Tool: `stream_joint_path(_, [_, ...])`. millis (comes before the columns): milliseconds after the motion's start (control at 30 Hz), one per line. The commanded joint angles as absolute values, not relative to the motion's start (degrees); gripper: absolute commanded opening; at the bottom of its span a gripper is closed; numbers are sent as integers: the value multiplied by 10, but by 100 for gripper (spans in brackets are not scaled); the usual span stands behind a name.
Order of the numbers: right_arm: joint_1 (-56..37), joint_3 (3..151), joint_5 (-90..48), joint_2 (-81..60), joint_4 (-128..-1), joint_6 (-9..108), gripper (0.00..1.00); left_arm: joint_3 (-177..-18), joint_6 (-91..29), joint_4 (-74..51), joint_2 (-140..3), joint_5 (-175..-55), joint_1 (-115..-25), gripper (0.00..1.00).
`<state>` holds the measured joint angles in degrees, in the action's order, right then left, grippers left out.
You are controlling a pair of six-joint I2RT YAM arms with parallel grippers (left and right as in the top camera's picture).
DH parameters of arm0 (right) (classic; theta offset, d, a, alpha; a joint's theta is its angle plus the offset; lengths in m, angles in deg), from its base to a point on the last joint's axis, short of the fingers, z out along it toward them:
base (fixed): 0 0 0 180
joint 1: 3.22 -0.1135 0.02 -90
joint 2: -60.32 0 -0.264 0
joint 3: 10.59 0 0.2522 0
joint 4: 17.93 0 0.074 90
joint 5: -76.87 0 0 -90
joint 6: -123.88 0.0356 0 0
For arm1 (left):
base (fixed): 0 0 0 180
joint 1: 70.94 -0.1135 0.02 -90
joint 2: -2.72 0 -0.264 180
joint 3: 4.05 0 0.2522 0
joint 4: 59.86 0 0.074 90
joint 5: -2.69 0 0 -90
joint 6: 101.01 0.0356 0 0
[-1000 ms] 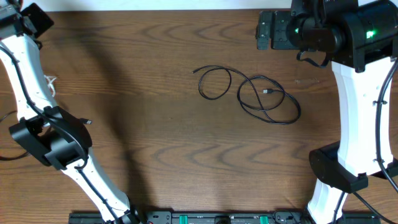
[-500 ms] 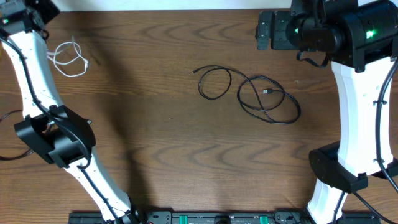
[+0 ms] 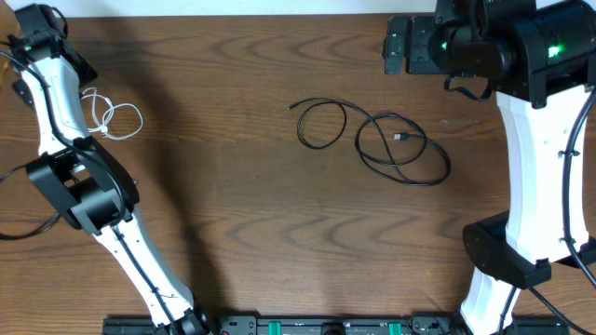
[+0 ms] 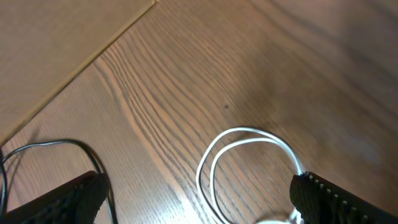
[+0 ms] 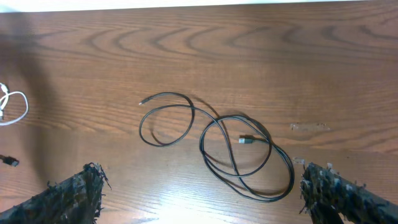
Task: Untangle cables
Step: 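Lay the white cable down in the top-left corner with the left gripper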
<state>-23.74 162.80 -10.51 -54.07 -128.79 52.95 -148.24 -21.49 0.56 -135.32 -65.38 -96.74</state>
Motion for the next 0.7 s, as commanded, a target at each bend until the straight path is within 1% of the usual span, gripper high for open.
stream_joint_path(0, [-239, 1628, -99, -545, -1290, 531, 99, -1494, -213, 20, -1300, -754, -965, 98])
stream_joint_path(100, [-239, 1628, -99, -545, -1290, 531, 99, -1494, -213, 37, -1286, -918, -965, 98])
stream_joint_path(200, [-239, 1628, -99, -545, -1290, 531, 99, -1494, -213, 47, -1282, -1024, -962, 98])
stream_joint_path(267, [-239, 1628, -99, -545, -1290, 531, 99, -1494, -213, 74, -1281, -1053, -957, 88])
stream_joint_path(333, [-239, 1628, -99, -545, -1290, 531, 99, -1494, -213, 116, -1281, -1043, -952, 85])
stream_joint_path(400, [-239, 1628, -99, -545, -1290, 531, 99, -1493, -213, 158, -1283, -988, -946, 85])
stream_joint_path(500, [-239, 1628, -99, -545, -1290, 531, 99, -1493, -215, 204, -1290, -872, -940, 85])
stream_joint_path(567, [-239, 1628, -99, -545, -1290, 531, 99, -1493, -270, 225, -1299, -785, -942, 86])
stream_joint_path(667, [-239, 1628, -99, -545, -1290, 531, 99, -1487, -307, 241, -1310, -777, -950, 86])
